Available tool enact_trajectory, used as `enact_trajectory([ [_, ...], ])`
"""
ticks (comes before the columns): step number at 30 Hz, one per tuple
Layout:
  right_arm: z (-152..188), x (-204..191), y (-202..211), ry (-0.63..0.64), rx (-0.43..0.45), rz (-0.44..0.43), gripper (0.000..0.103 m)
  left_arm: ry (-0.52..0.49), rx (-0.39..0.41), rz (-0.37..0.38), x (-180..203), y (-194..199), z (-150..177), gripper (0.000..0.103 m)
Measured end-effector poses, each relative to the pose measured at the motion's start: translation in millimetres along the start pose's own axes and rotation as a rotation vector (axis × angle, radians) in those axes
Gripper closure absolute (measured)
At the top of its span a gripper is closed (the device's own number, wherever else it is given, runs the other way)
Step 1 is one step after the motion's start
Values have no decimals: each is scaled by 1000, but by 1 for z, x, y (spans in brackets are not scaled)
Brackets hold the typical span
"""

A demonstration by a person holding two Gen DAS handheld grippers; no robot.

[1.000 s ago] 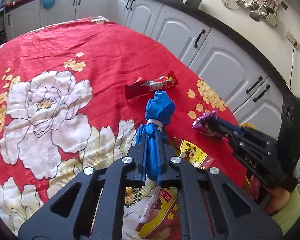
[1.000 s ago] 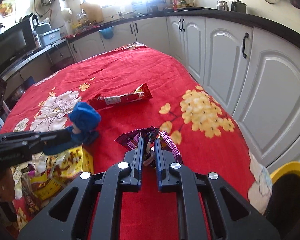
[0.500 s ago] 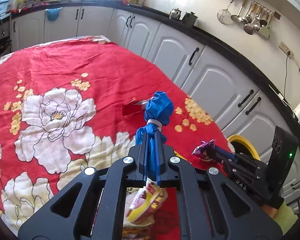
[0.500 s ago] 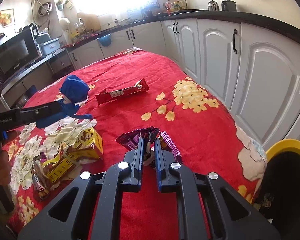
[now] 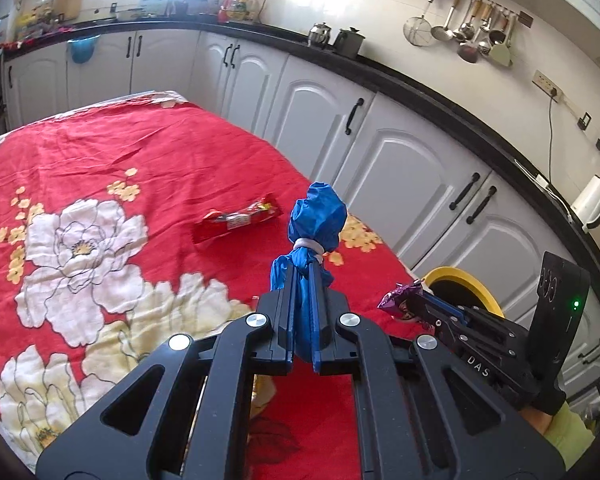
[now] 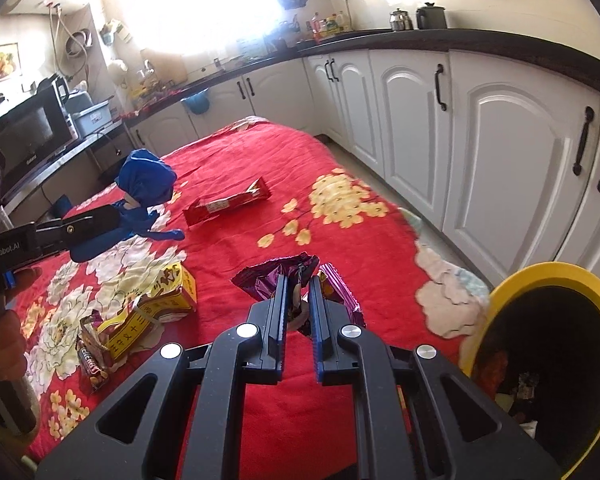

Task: Collect trash
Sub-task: 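Carry the blue glove and purple wrapper over the bin with both tools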

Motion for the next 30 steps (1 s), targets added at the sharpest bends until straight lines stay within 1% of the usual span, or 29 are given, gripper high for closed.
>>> enact_trajectory([
  [14, 1, 42, 43, -74, 69, 46, 93, -58, -2, 49, 43, -7, 2, 101],
  [30, 17, 90, 89, -128, 109, 140, 93, -133, -17, 116, 102, -19, 13, 101],
])
Point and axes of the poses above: each gripper's, at about its wrist camera, not at the fingertips, and y roughly against the way its jaws point, x to its right, z to its underside, the point moved 4 cm from there along -y, roughly the way its jaws point, and after that the axes turned 2 degrees about -x, right-handed, at the moved point
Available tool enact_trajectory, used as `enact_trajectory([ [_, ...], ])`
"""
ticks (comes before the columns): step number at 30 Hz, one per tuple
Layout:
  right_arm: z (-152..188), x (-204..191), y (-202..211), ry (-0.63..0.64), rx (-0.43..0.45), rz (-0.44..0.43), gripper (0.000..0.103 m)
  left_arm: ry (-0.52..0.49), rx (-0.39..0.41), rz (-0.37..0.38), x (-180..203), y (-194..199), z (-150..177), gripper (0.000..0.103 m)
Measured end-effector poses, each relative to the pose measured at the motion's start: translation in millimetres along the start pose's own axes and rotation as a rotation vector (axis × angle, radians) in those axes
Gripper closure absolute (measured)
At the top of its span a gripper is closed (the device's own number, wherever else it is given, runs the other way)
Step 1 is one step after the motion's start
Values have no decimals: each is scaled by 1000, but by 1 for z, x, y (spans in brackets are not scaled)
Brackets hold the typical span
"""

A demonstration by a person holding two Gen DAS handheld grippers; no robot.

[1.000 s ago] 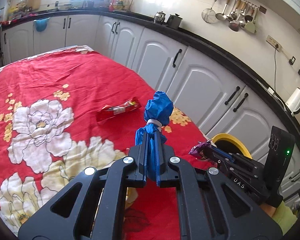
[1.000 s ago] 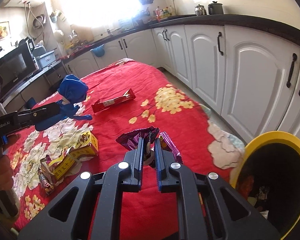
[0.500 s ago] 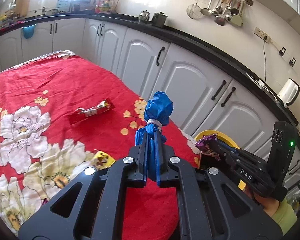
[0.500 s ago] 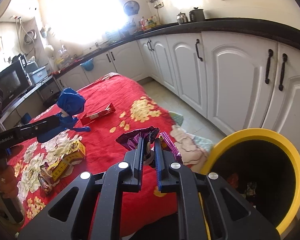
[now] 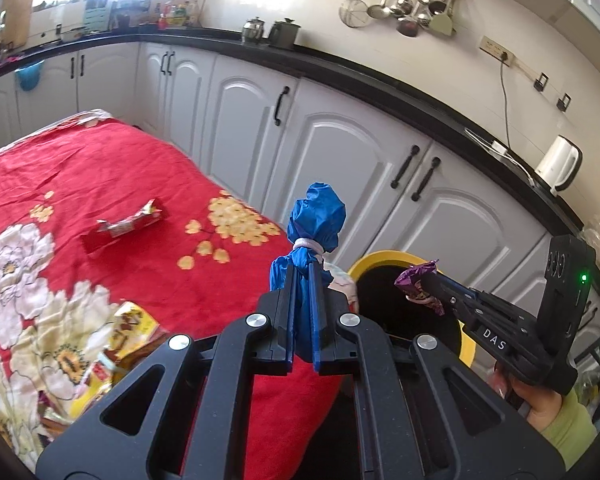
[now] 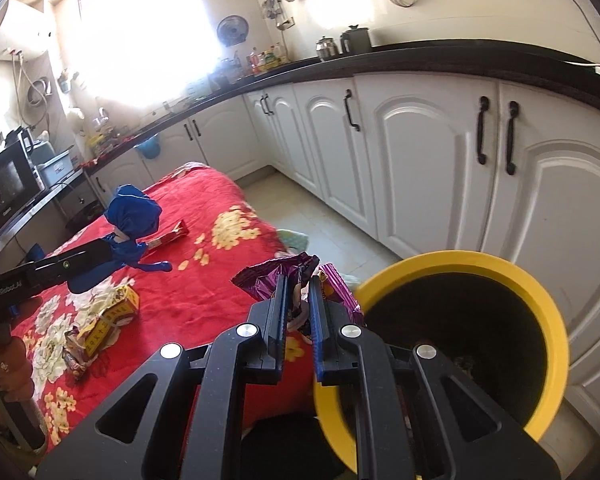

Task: Collect trash
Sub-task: 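Carry the blue glove and purple wrapper over the bin with both tools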

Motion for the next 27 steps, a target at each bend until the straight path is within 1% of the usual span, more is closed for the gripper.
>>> enact_trajectory([
  [19, 6, 64, 41, -54, 39, 91, 93, -131, -37, 76, 84, -32, 8, 101],
  [27, 13, 88, 48, -79, 37, 121, 93, -172, -65, 93, 106, -46, 18, 101],
])
Point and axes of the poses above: each gripper's, at about its wrist camera, not at the fingertips, and y roughly against the way its jaws point, x to its right, z to its underside, the point moved 4 cm from there along -y, roughly the way its jaws point, and after that the axes turned 2 degrees about -x, right-handed, at the moved point
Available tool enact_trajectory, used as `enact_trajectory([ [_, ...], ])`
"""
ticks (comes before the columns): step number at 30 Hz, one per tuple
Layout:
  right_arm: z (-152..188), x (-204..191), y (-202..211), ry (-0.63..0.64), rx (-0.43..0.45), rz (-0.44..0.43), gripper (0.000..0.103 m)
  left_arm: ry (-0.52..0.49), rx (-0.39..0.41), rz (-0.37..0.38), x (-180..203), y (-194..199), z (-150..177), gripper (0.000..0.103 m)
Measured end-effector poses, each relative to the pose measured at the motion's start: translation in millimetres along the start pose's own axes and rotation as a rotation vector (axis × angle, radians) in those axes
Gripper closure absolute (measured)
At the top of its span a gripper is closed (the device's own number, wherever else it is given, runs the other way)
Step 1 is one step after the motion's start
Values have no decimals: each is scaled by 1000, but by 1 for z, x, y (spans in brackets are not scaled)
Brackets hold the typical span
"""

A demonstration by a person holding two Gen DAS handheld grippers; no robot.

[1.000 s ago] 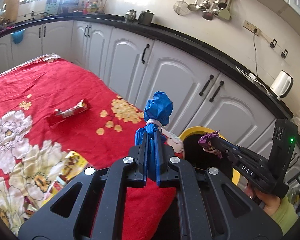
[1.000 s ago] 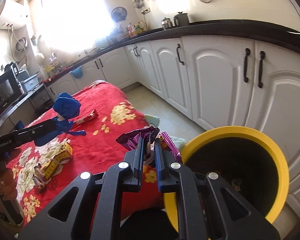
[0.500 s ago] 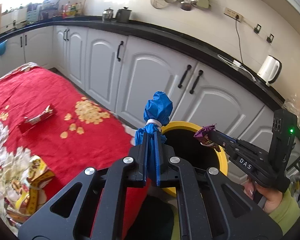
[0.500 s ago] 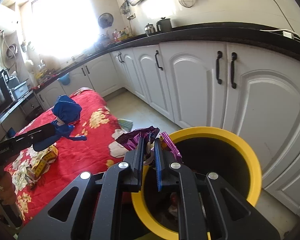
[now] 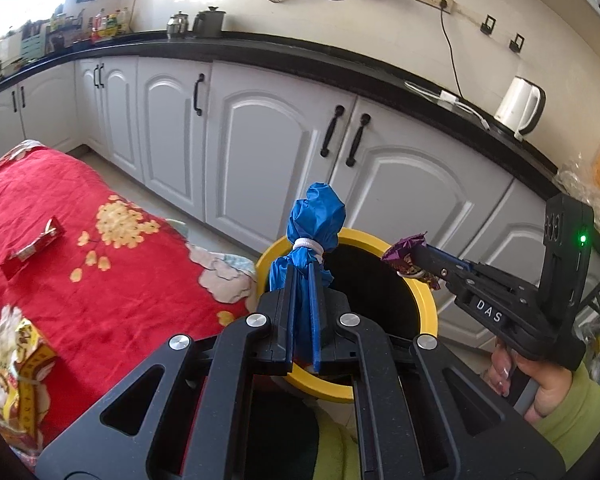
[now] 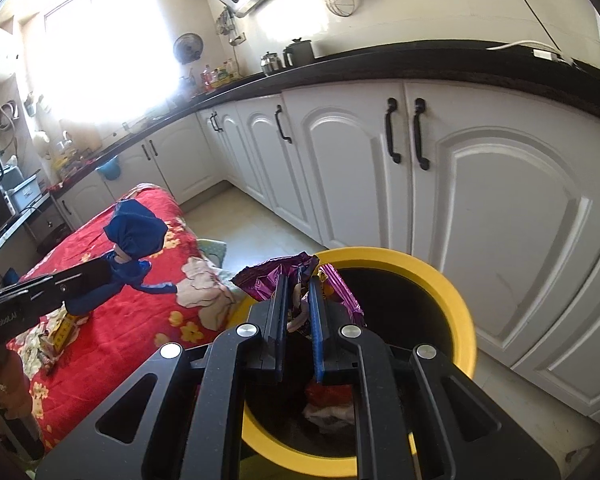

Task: Collect trash
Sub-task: 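Carry the blue glove and purple wrapper over the bin with both tools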

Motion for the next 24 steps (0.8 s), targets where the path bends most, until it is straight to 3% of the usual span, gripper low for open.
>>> enact_trajectory([
  [24, 33, 60, -9, -118, -44, 43, 93, -61, -111, 55, 46, -60, 24, 101],
])
Point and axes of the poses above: each gripper's, at about its wrist camera, not at the fingertips, and y roughly against the way its jaws point, x to its right, z to its underside, the point moved 4 cm from there along -y, roughly the way its jaws point, and after that the axes turned 2 degrees about -x, right-handed, at the moved point
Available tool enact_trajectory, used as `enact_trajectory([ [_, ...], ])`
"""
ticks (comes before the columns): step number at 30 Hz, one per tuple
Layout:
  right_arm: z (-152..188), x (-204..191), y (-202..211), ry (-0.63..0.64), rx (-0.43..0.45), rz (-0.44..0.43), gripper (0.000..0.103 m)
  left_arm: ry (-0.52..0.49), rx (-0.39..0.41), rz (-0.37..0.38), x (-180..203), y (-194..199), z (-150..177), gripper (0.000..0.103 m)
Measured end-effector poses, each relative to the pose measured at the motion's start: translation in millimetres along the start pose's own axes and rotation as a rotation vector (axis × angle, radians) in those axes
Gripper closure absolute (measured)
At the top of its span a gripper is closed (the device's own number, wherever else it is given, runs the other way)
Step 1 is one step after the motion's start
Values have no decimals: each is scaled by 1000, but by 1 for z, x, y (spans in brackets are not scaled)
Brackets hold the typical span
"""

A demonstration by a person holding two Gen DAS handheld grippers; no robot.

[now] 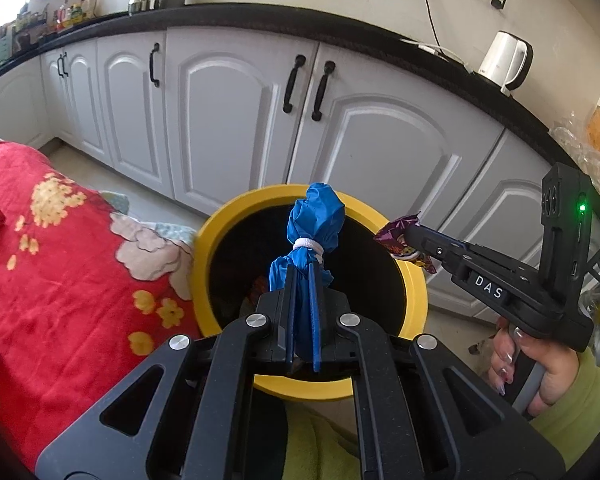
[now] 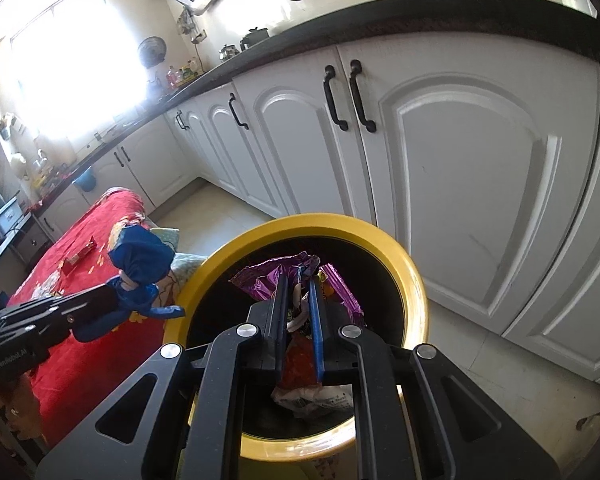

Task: Collect trash
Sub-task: 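Open both tools to drop the glove and wrapper into the bin, then move both open tools back from the bin toward the table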

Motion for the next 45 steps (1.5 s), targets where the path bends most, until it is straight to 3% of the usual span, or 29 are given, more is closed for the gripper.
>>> enact_trajectory([
  [25, 11, 14, -23, -67, -39, -17, 88, 17, -96, 19, 1, -50, 13, 99],
  [31, 9, 15, -19, -69, -25, -8, 83, 30, -99, 7, -2, -51, 14, 80],
  [37, 7, 16, -13, -71, -7, 4, 70, 48, -85, -2, -7, -43, 14, 61],
  [45, 0, 10, 1, -49, 33, 24, 41, 61, -31, -33, -16, -21, 8, 22],
])
Point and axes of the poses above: each gripper's, at about its wrist camera, not at the fingertips, and y roughly against the way its jaws point, x to its right, z to its underside, the point moved 4 cm from there along -y, roughly the way its jaws point, and after that the axes turned 2 degrees about -x, right-handed, at the moved point
